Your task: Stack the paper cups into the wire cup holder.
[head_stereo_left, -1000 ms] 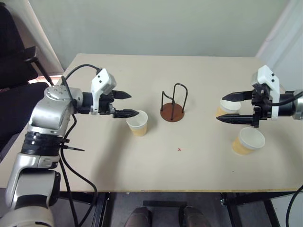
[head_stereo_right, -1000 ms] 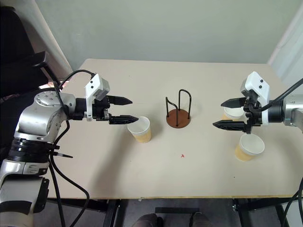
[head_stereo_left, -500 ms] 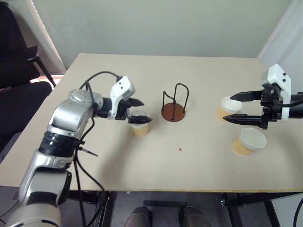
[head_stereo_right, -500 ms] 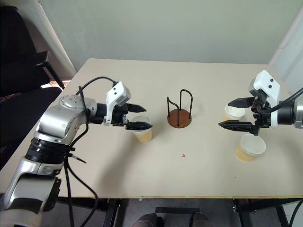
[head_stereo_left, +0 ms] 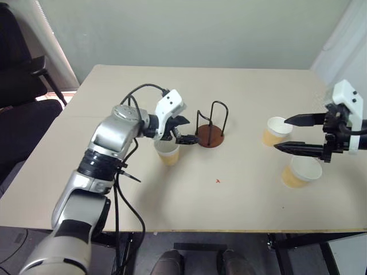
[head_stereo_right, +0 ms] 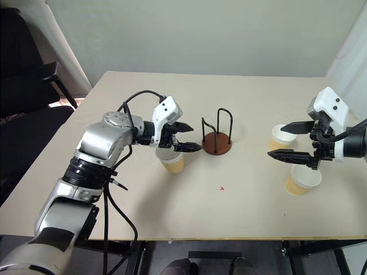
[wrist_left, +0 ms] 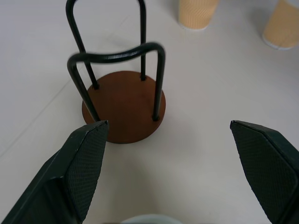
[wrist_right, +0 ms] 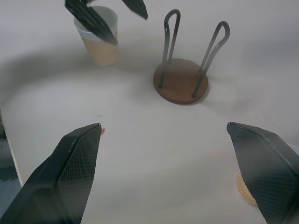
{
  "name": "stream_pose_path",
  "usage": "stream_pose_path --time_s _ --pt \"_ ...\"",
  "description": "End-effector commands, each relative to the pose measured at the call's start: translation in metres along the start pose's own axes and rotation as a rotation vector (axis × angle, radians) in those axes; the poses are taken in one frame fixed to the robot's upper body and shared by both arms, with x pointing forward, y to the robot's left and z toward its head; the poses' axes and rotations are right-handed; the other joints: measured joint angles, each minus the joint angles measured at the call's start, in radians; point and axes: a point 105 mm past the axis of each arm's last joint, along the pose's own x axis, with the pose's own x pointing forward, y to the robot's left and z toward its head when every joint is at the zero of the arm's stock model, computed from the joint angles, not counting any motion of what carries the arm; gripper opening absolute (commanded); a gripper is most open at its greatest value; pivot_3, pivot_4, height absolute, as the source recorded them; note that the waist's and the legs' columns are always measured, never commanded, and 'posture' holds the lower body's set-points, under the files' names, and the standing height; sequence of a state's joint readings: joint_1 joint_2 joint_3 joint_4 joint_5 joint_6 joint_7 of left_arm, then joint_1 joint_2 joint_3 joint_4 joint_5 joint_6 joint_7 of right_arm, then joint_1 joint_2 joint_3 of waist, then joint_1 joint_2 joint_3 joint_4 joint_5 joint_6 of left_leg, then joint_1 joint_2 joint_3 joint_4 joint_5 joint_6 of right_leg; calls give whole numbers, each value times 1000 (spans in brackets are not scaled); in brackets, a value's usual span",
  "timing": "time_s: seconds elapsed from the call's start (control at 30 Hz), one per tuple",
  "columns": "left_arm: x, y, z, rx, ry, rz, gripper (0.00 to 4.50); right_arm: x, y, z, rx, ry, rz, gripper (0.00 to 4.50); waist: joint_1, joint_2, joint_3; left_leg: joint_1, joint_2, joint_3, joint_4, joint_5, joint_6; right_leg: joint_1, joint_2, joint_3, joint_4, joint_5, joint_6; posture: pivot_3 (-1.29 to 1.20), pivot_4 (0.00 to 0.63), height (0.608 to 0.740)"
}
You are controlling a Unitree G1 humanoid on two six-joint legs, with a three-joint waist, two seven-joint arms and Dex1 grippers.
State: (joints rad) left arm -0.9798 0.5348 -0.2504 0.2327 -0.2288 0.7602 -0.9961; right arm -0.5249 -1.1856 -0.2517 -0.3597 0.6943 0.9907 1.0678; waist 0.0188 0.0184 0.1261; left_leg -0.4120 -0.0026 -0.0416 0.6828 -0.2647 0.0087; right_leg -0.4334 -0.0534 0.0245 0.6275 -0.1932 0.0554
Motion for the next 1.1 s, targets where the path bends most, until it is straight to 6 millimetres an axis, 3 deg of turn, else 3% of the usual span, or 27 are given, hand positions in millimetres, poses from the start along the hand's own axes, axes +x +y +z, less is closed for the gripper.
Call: stream_pose_path --time_s 0.03,0.53,0.83,1.0,1.1 --pt "5 9 9 41 -14 63 4500 -9 0 10 -44 -17 -33 4464 1 0 0 0 0 0 0 0 0 0 0 0 0 0 0 0 150 740" --pt "46 -9 14 61 -49 -1 4500 -5 10 11 -48 -16 36 4464 8 0 0 -1 0 1 1 1 1 0 0 0 0 0 3 0 150 740" --pt "64 7 22 22 -101 149 4500 -5 10 9 -42 -18 32 4464 9 0 0 -1 -1 3 2 2 3 1 0 1 0 1 5 0 150 740" --pt "69 4 31 -7 -162 147 4500 -5 11 9 -39 -19 36 4464 11 0 0 -1 -1 3 1 3 3 1 0 2 0 1 6 0 150 740" --pt "69 0 35 -20 -185 121 3936 -4 12 9 -40 -19 39 4500 12 0 0 -1 -1 4 1 3 4 1 0 2 0 1 6 0 150 740"
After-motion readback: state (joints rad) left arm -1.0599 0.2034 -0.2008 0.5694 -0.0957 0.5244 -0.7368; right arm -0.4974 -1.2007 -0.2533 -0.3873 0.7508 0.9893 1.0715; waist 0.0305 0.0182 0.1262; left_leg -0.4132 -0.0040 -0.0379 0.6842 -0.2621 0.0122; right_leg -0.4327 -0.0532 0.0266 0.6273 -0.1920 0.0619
